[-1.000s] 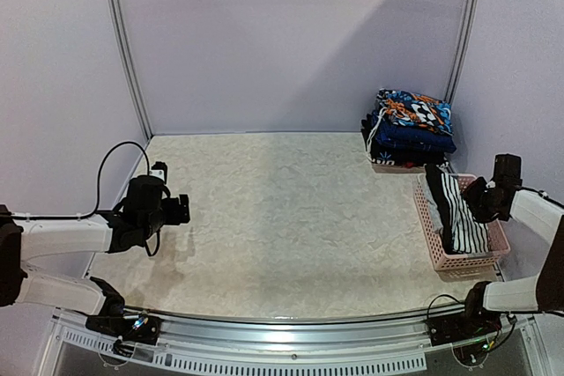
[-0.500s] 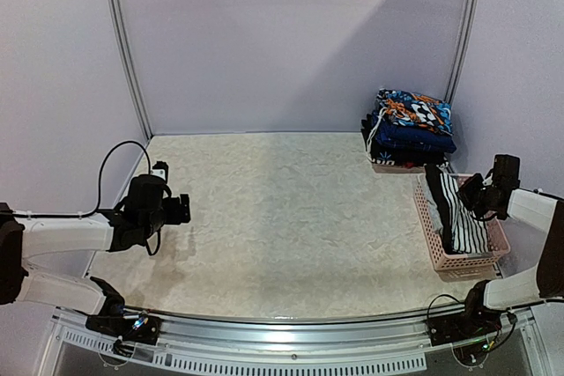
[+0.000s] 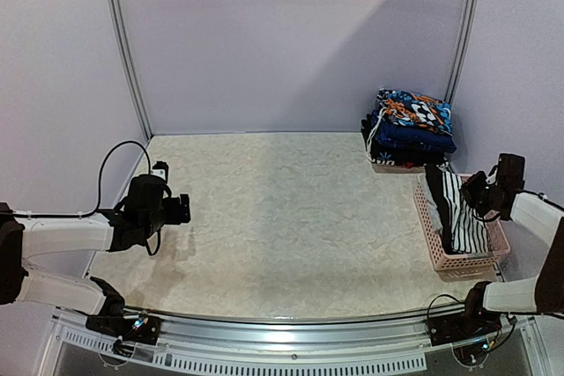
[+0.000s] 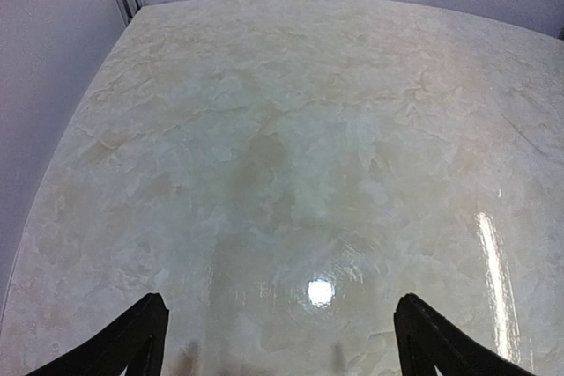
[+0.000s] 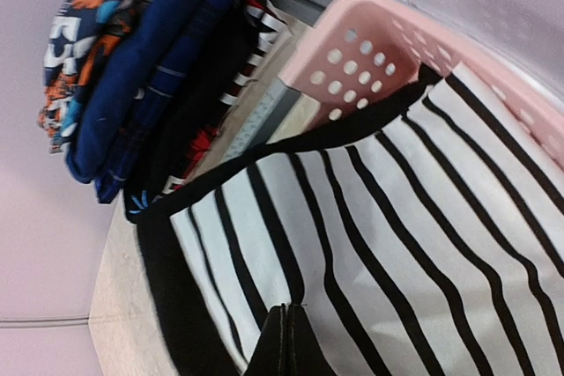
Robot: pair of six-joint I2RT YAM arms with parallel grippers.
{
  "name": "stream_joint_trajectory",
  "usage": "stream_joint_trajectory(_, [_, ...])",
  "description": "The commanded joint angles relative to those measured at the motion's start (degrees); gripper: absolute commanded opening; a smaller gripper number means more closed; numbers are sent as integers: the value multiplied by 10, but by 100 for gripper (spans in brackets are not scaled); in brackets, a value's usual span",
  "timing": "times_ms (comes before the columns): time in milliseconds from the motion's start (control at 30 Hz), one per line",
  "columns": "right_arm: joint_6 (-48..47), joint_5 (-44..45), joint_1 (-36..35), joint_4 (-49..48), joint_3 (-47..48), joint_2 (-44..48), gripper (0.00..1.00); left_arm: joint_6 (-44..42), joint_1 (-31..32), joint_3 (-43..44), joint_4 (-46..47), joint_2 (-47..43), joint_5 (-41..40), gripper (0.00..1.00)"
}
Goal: Fold and stack the mixed laundry pile
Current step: Pick up the crumpled tank top from the bin.
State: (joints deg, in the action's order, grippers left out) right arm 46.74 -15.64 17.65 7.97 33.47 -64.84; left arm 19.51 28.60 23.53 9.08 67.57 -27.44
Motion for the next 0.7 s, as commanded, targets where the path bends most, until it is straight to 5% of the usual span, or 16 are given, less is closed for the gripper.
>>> stream_joint_trajectory(0, [-18, 13, 0, 57, 44, 78, 0, -6, 6, 8, -3, -1, 6, 91])
stream_joint_trajectory(333, [-58, -3, -80, 123, 173, 178, 0, -6, 7, 8, 1, 1, 8, 90])
stream_joint_trajectory(667, [-164, 87, -383, 143, 360, 105, 0, -8, 8, 7, 3, 0, 8, 90])
